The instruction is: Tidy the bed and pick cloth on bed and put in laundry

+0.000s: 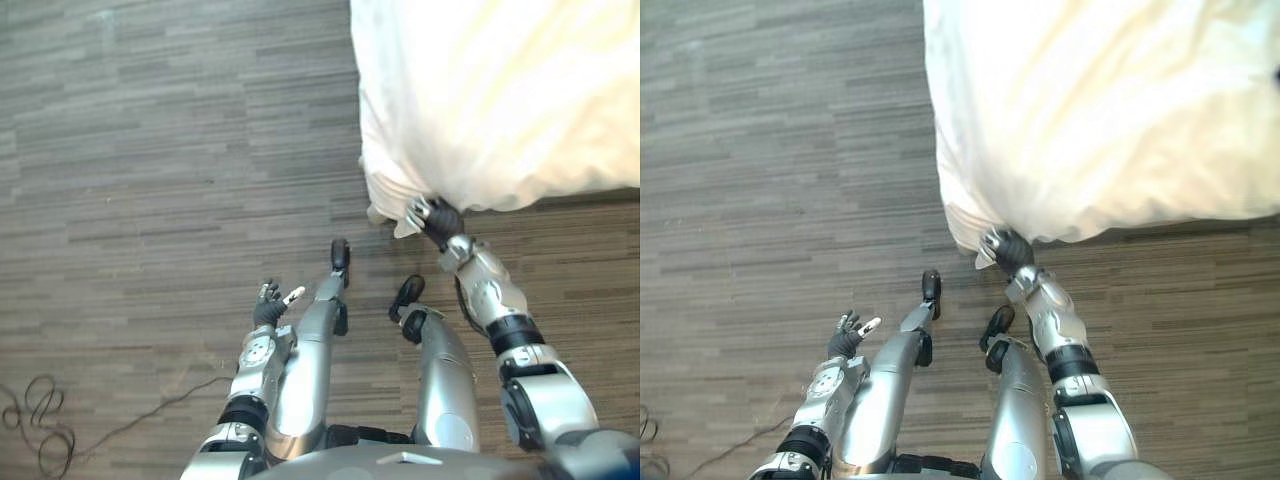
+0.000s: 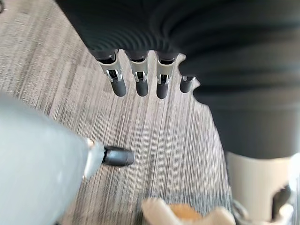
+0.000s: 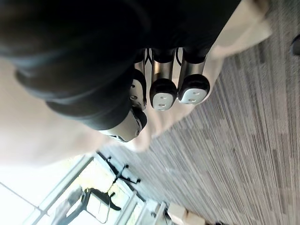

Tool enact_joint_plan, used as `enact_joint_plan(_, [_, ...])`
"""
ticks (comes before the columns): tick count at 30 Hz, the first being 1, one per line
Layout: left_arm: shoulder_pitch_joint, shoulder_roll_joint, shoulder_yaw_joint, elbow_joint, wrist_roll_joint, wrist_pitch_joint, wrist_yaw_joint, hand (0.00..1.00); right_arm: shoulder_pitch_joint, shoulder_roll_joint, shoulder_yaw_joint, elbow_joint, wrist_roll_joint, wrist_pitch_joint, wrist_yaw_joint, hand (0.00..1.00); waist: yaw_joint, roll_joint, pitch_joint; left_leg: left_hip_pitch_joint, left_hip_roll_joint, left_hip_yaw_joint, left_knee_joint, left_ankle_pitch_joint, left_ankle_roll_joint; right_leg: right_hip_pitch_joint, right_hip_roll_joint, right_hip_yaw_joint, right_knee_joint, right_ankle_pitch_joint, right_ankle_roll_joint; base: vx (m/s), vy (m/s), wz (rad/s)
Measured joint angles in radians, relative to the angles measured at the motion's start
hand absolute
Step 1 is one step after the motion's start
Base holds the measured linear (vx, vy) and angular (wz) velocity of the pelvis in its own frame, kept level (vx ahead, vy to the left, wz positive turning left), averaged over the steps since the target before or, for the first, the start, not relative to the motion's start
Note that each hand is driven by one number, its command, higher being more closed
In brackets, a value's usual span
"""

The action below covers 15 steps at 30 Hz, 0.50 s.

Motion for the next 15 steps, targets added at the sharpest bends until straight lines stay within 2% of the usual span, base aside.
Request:
enact_joint_plan(1, [0.010, 0.014, -0.019, 0.000, 0.001, 0.008, -0.001, 0.00, 0.013, -0.011, -0.009, 0.023, 0.010, -0.014, -0.003, 1.00, -0.012, 0.000, 0.000, 0.026, 0.003, -0.002, -0.019, 0.008, -0.004, 0.023, 0.008, -0.002, -0.015, 0.004, 0.001, -0.01, -0.002, -0.12])
enact_joint_plan(4, [0.022, 0.024, -0.020, 0.024, 0.020, 0.015, -0.001, 0.00, 0.047, -0.031, -0.035, 0.030, 0.032, -0.044, -0.022, 1.00, -0.015, -0.002, 0.000, 0.074, 0.010, -0.002, -0.042, 0.012, -0.004, 0.072, 0.024, -0.001, -0.042, 0.010, 0.001, 0.02, -0.006, -0.09])
enact_joint_plan(6, [0.045, 0.044, -0.029, 0.034, 0.038, 0.021, -0.001, 0.00, 0.074, -0.031, -0.093, 0.020, 0.082, -0.090, -0.111, 1.00, -0.019, -0.006, -0.001, 0.121, 0.019, -0.004, -0.055, 0.011, -0.004, 0.127, 0.041, -0.003, -0.077, 0.016, 0.003, 0.06, -0.009, -0.04])
enact_joint_plan(7, [0.056, 0.050, -0.034, 0.031, 0.039, 0.021, -0.001, 0.00, 0.082, -0.031, -0.120, 0.012, 0.095, -0.097, -0.140, 1.00, -0.021, -0.007, -0.002, 0.134, 0.020, -0.004, -0.060, 0.011, -0.004, 0.142, 0.044, -0.003, -0.084, 0.017, 0.004, 0.08, -0.010, -0.02])
enact_joint_plan(9, [0.090, 0.067, -0.049, 0.030, 0.065, 0.018, -0.001, 0.00, 0.116, -0.031, -0.230, -0.054, 0.132, -0.147, -0.273, 1.00, -0.025, -0.010, -0.003, 0.171, 0.022, -0.003, -0.069, 0.008, -0.004, 0.184, 0.053, -0.001, -0.108, 0.021, 0.009, 0.08, -0.004, -0.03])
enact_joint_plan(10, [0.117, 0.072, -0.048, 0.026, 0.065, 0.012, 0.000, 0.00, 0.129, -0.031, -0.312, -0.119, 0.127, -0.193, -0.381, 1.00, -0.034, -0.016, -0.006, 0.196, 0.021, 0.001, -0.077, 0.008, -0.003, 0.209, 0.056, 0.001, -0.121, 0.023, 0.012, 0.09, 0.004, -0.07])
enact_joint_plan(12, [0.131, 0.086, -0.050, 0.023, 0.066, 0.009, 0.001, 0.00, 0.141, -0.031, -0.381, -0.193, 0.122, -0.245, -0.474, 1.00, -0.038, -0.024, -0.008, 0.222, 0.022, 0.012, -0.078, 0.004, -0.003, 0.233, 0.057, 0.009, -0.129, 0.024, 0.013, 0.10, 0.002, -0.20])
enact_joint_plan(13, [0.144, 0.094, -0.051, 0.020, 0.066, 0.009, 0.001, 0.00, 0.146, -0.031, -0.431, -0.258, 0.103, -0.275, -0.552, 1.00, -0.040, -0.030, -0.011, 0.247, 0.022, 0.026, -0.078, -0.007, -0.001, 0.250, 0.059, 0.026, -0.133, 0.024, 0.014, 0.09, -0.003, -0.32])
enact_joint_plan(14, [0.150, 0.096, -0.053, 0.020, 0.066, 0.009, 0.002, 0.00, 0.149, -0.032, -0.452, -0.289, 0.101, -0.290, -0.584, 1.00, -0.042, -0.032, -0.013, 0.257, 0.021, 0.031, -0.077, -0.012, 0.000, 0.260, 0.060, 0.030, -0.135, 0.025, 0.015, 0.08, 0.001, -0.37])
enact_joint_plan(15, [0.166, 0.101, -0.057, 0.010, 0.065, 0.011, 0.002, 0.00, 0.154, -0.032, -0.487, -0.357, 0.074, -0.312, -0.655, 1.00, -0.047, -0.036, -0.018, 0.275, 0.021, 0.046, -0.077, -0.020, 0.000, 0.271, 0.060, 0.042, -0.138, 0.024, 0.016, 0.08, 0.006, -0.29])
